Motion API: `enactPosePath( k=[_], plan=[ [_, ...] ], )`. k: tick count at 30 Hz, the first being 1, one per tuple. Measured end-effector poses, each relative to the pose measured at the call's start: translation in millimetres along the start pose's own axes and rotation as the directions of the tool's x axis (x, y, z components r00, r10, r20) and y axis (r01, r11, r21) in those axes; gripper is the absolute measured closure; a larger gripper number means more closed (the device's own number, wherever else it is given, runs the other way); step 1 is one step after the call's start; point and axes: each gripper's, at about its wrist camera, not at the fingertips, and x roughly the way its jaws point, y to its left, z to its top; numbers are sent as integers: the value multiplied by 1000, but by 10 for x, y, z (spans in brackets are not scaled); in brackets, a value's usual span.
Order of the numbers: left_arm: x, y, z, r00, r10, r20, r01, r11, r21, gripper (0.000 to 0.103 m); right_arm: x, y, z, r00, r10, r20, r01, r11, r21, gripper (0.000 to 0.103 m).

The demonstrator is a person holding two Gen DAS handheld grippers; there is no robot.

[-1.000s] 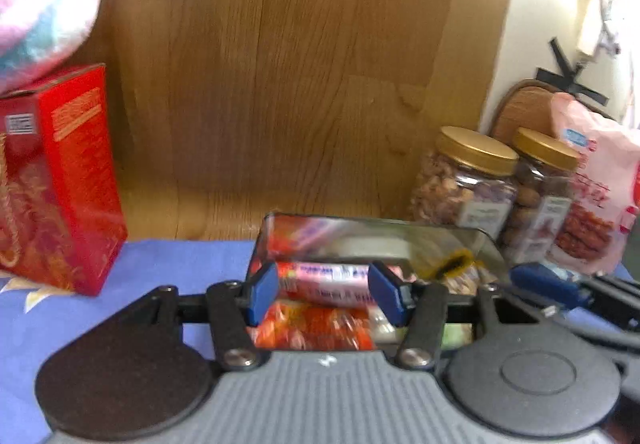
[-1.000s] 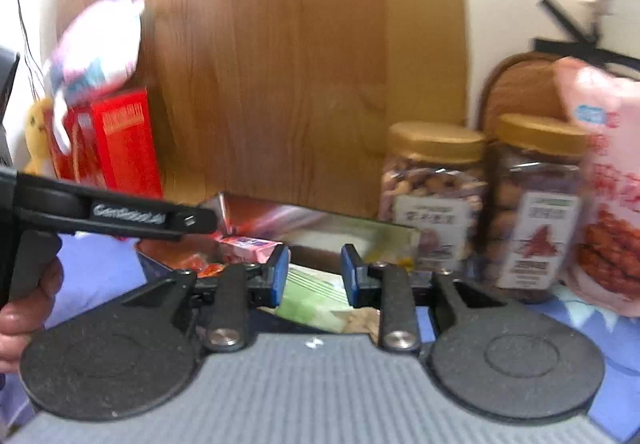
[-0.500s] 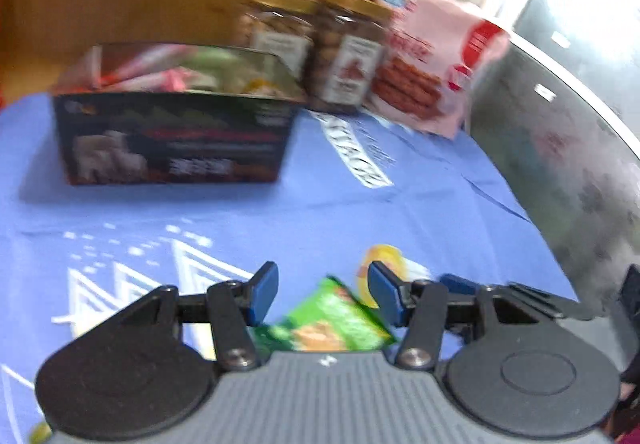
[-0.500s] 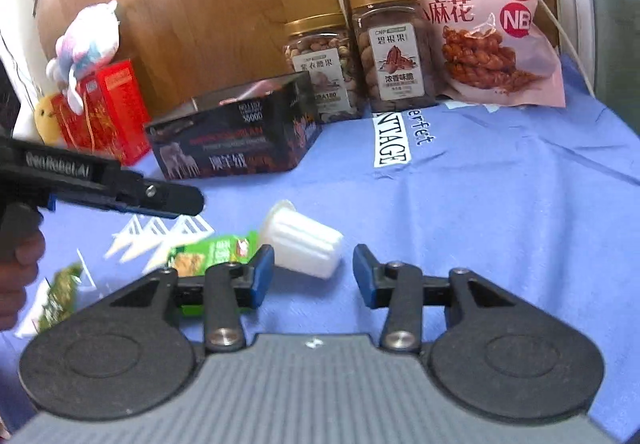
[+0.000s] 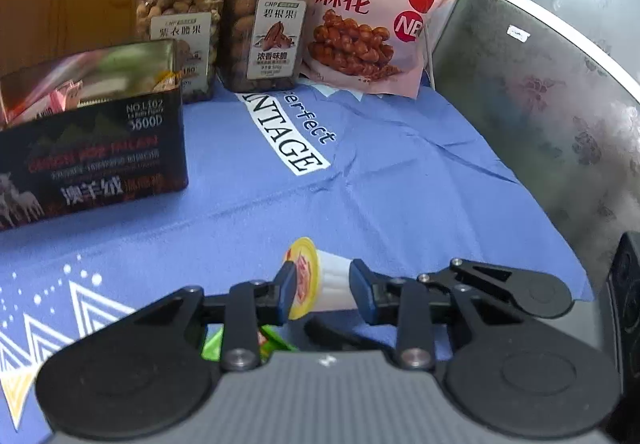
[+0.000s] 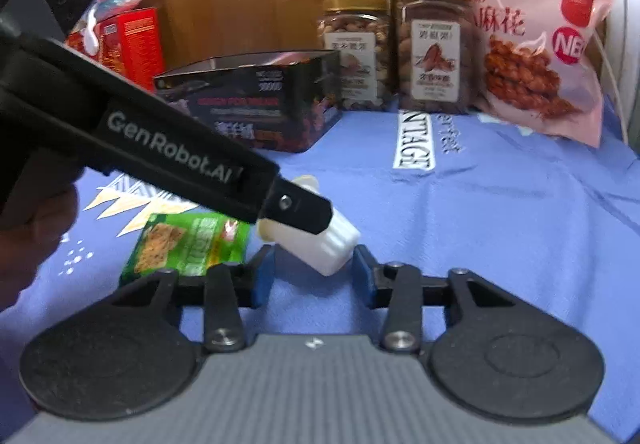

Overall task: Organize snacks
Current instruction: 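Grasp the white pudding cup with the left tool, then lower the pudding cup into the tin and open the left tool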

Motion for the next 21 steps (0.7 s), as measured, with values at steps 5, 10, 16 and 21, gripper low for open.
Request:
enactPosePath(
  k=[5,10,16,21],
  plan=[
    [-295,46,73,997,27,78,-28,999,15,76,-31,80,183,998,36,48,-36,999,11,62],
    [-662,335,341,977,50,209,-48,999,-18,76,6,286,627,985,54,161,-44,997,-62,62],
    [-694,853,771,953,115,282,-85,990,-115,76,508,432,1176,977,78,197,-53,990,-129,62],
    [-408,1197,984,953,168,251,-124,975,-184,76,963,556,1316,982,16,188,22,979,-201,61]
  ],
)
